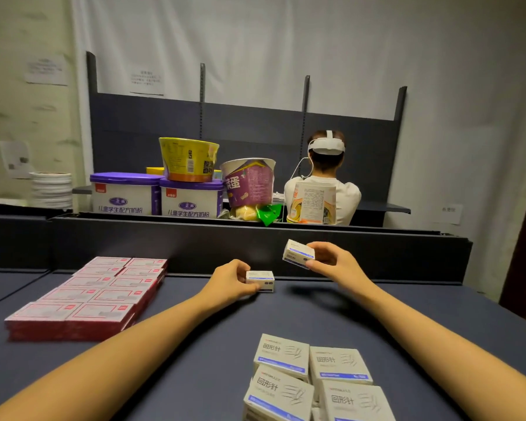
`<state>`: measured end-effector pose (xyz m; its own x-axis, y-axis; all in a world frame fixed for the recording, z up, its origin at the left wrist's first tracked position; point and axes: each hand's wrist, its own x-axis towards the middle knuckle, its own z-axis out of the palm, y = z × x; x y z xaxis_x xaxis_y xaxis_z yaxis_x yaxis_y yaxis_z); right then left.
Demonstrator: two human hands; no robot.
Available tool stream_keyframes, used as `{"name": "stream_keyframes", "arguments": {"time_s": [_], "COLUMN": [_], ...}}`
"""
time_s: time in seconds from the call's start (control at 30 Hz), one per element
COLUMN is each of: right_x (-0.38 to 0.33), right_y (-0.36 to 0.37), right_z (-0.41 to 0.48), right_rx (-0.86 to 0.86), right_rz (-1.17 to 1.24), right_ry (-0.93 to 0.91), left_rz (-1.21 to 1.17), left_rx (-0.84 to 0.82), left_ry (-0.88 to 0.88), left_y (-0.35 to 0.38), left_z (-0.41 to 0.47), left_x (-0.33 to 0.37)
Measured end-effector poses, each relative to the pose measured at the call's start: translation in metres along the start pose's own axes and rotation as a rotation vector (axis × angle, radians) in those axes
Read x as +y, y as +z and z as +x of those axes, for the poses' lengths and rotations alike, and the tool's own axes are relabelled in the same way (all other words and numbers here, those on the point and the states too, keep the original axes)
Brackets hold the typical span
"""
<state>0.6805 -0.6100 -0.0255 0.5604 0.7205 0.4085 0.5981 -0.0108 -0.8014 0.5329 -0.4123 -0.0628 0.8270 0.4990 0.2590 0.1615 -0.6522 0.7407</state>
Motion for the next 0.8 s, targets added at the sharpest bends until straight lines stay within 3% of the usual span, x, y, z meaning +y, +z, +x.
{"name": "stream_keyframes", "arguments": {"time_s": [0.2, 0.43, 0.6, 0.8], "right_x": [0.028, 0.041, 0.045, 0.023], "right_y": [0.010, 0.016, 0.017, 0.015], "right_z": [0.009, 0.020, 0.023, 0.006], "right_rx": [-0.009, -0.192, -0.121, 0.031], "right_rz": [-0.070, -0.175, -0.271, -0.322], "right_ry": [0.014, 0.044, -0.003, -0.085], "left_rz": [-0.036, -0.041, -0.023, -0.066], "left_rx": [0.044, 0.059, 0.058, 0.177], "left_ry": [0.009, 0.041, 0.053, 0.083], "left_y": [0.003, 0.006, 0.008, -0.003], "left_z": [0.008, 0.015, 0.016, -0.008], "left_x": [-0.003, -0.007, -0.005, 0.018]}}
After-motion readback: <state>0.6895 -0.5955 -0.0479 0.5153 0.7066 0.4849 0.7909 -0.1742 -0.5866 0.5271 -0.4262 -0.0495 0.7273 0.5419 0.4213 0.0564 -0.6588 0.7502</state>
